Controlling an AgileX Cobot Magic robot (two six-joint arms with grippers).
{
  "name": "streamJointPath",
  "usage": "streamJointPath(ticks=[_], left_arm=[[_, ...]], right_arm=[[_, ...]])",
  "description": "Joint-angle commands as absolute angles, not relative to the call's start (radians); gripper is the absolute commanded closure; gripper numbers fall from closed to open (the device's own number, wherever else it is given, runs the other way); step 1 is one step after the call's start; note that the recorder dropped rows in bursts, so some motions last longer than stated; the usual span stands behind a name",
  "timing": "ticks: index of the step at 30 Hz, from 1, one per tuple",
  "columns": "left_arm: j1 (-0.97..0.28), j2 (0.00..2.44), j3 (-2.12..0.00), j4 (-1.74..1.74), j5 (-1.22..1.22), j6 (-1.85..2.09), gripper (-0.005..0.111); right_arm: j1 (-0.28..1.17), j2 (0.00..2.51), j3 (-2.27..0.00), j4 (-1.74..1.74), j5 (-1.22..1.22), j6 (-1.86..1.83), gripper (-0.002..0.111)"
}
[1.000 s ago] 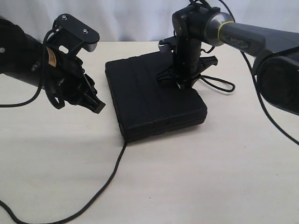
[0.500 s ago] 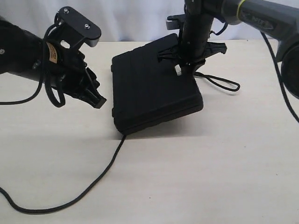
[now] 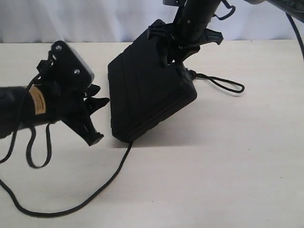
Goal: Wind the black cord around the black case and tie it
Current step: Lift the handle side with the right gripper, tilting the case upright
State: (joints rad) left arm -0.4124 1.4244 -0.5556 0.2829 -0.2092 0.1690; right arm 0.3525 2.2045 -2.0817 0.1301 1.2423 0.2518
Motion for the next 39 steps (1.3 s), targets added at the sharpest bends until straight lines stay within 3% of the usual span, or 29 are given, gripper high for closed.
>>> streamJointPath(ticks=[1,7,11,12,14,23,39], left_arm=[[-0.414,1.372,-0.379,0.316,-0.568,0.178,0.075],[-0.414,1.372,-0.303,0.374,-0.689,0.176,0.074],[-0.414,1.372,-0.304,0.374,-0.700,0.176,0.056],[-0.414,1.372,-0.304,0.374,-0.700,0.174,0.044],[-0.416,1.375,-0.304,0.394,-0.699,0.161,0.036],[-0.466,1.603,-0.406,0.281,-0.768,0.240,0.035],[-0.465,1.544,-0.409,0.205,-0.736,0.261,0.036]], right_arm=[[0.352,2.172,-2.089,0.240,1.214,0.244,0.104],[0.352,2.165,-2.089,0.363,1.142,0.243,0.104],[0.352,2.163,-2.089,0.387,1.129,0.239,0.104],[0.352,2.163,-2.089,0.387,1.129,0.239,0.104],[0.352,2.163,-2.089,0.414,1.121,0.239,0.104],[0.352,2.157,-2.089,0.479,1.095,0.227,0.104],[0.334,2.074,-2.094,0.486,1.059,0.188,0.104]])
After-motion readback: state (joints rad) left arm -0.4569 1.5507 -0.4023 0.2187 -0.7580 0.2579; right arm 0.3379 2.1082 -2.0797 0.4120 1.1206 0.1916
